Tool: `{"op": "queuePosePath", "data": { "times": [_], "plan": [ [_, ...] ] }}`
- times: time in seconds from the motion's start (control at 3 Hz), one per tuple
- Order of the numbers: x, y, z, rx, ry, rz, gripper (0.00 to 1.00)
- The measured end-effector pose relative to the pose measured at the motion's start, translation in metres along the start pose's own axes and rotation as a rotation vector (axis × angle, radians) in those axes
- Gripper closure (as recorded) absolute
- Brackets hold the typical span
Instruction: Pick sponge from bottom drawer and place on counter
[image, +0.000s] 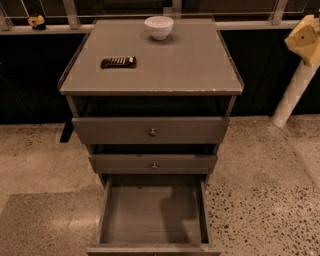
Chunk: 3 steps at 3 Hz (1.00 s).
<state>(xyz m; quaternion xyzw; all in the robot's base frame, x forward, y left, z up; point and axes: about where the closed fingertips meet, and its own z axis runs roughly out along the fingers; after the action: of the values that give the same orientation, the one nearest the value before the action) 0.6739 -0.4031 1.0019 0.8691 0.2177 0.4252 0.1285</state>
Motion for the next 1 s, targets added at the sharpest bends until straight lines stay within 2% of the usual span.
{"op": "queuePosePath", "data": {
  "times": [0.33,0.67,1.0],
  "plan": [
    [0.023,0.007,0.001,-0.019,0.107,0.084,1.0],
    [-0.002,0.027,-0.013,-0.046,0.09,0.109,1.0],
    [0.003,0.02,-0.021,0.057,0.177,0.093,1.0]
  ]
}}
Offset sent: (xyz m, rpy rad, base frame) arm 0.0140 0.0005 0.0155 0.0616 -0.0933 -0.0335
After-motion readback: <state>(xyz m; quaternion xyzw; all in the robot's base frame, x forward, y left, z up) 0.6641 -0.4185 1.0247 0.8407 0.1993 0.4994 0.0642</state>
